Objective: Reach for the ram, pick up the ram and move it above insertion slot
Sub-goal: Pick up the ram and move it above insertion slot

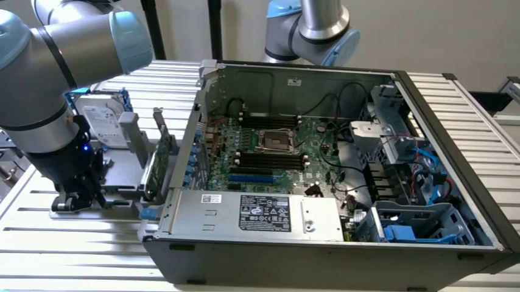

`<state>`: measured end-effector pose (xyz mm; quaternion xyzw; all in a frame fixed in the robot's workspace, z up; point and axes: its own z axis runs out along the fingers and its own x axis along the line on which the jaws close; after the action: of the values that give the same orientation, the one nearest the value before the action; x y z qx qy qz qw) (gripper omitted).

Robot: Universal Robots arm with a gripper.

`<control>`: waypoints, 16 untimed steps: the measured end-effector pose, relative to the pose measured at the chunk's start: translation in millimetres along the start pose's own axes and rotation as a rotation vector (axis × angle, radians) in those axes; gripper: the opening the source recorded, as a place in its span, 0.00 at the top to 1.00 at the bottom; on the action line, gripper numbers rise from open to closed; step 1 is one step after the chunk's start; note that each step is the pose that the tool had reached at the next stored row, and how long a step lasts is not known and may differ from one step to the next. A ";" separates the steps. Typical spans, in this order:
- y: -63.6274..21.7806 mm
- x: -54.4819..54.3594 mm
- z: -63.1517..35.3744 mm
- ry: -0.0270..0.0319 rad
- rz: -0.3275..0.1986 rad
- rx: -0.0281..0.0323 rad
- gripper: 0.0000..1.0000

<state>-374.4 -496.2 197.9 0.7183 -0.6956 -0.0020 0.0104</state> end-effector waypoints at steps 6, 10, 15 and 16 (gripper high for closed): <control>0.0 0.0 -0.4 -0.0001 -0.007 0.0003 0.87; 0.0 0.0 -1.9 0.0001 -0.008 0.0001 0.87; 0.1 0.1 -5.4 0.0002 -0.008 0.0000 0.87; 0.1 0.1 -6.4 0.0002 -0.008 0.0000 0.87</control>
<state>-374.4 -496.2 204.3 0.7211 -0.6928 -0.0020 0.0105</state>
